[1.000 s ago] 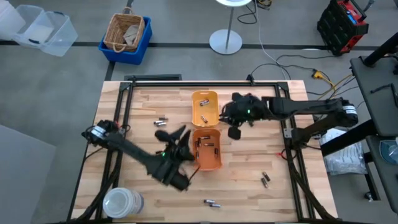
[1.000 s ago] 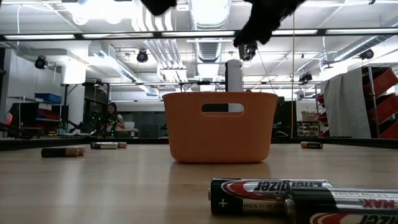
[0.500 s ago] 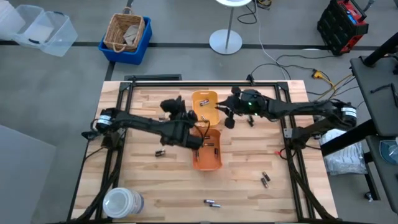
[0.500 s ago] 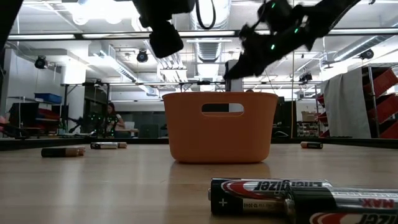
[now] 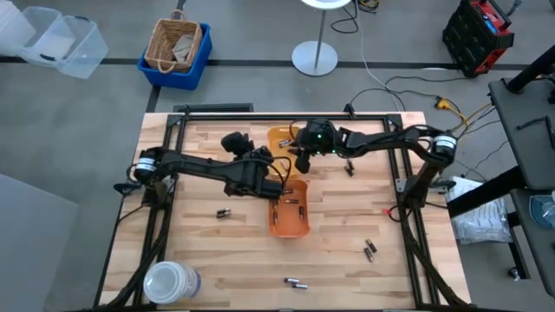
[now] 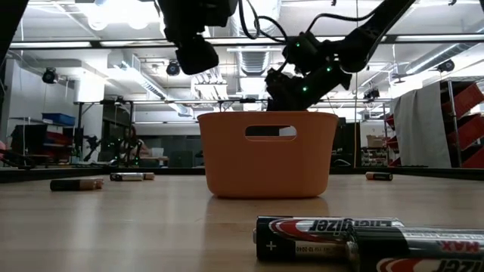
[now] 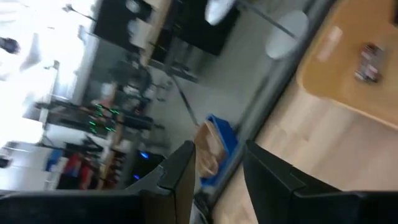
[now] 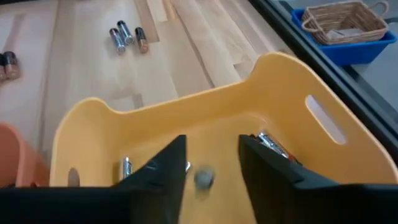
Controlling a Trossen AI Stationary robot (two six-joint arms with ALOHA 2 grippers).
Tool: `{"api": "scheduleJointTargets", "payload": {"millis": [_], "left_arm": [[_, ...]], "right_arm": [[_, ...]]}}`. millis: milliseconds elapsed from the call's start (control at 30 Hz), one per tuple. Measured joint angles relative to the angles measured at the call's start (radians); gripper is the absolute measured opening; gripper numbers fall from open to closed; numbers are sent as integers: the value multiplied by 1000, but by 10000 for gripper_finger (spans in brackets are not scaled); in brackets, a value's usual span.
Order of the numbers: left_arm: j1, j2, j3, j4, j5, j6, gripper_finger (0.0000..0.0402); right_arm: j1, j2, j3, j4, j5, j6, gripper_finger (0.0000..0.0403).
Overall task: Sort batteries
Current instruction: Put the silver battery into the yellow bin, then put the black battery into the orange bin
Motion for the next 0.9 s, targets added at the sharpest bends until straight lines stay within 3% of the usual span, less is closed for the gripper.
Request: {"api": "scheduleJointTargets", "payload": {"millis": [200, 433, 533, 667, 900], "left_arm": [[-23, 0, 0, 0, 132, 0, 114], [-84, 0, 0, 0, 137, 9, 114], [-96, 0, 0, 19, 90, 7, 114], [-96, 12, 3, 89, -91, 56, 114], [-82, 18, 52, 177, -128, 251, 114]], "right_arm": [[2, -70, 8, -86, 0, 11, 189], [63, -346, 8, -458, 0, 136, 195], [128, -464, 8, -589, -1, 227, 186], [245, -590, -7, -720, -11, 357, 173], [470, -666, -85, -747, 3, 523, 150]]}}
